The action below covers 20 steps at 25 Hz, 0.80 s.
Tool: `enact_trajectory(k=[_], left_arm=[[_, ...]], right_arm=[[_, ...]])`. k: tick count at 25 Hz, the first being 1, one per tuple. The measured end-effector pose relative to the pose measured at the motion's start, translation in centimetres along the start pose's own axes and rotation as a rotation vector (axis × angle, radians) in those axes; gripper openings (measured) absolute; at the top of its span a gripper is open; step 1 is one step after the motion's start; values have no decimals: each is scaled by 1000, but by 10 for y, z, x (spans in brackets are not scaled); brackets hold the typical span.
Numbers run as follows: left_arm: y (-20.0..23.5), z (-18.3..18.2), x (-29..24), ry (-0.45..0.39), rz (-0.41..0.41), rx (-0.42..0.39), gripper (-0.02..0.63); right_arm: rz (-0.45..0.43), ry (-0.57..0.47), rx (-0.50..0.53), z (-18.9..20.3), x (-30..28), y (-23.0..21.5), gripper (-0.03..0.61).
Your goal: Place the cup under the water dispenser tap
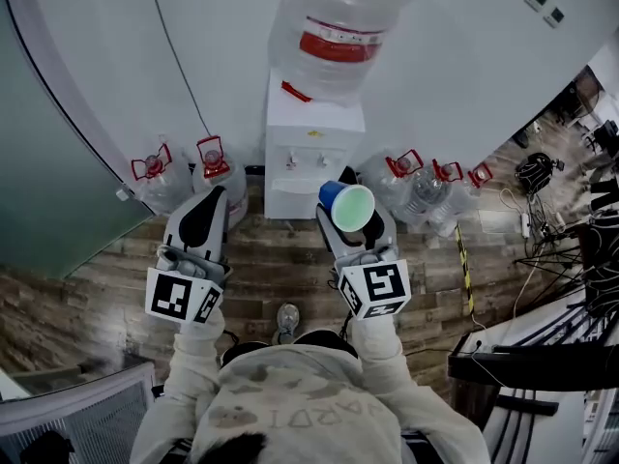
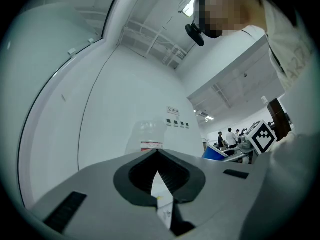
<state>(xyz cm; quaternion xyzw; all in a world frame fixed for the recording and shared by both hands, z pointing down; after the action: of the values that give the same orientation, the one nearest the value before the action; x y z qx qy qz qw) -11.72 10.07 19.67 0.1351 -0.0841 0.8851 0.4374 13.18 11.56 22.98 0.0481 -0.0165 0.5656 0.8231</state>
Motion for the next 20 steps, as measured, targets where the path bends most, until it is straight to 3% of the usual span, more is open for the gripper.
enact_trajectory(k=[11, 20], left_arm=[[-5, 20, -63, -33, -36, -15, 5], [-2, 31, -84, -21, -38, -32, 5]], right_arm=[[-78, 2, -4, 16, -43, -53, 302], [-115, 30, -14, 33, -71, -69, 302]])
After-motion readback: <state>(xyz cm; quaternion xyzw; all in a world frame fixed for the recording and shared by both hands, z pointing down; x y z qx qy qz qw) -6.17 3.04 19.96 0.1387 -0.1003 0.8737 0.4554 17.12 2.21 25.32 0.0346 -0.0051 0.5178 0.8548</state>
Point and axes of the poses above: the fingertips, and each gripper's own axes: x backward along the fingers, y to its left, z out of its underside, the point moved 7 cm from there along x, backward along the fingers, and after that the axes turned 6 degrees about -y, right-handed, at the moved point
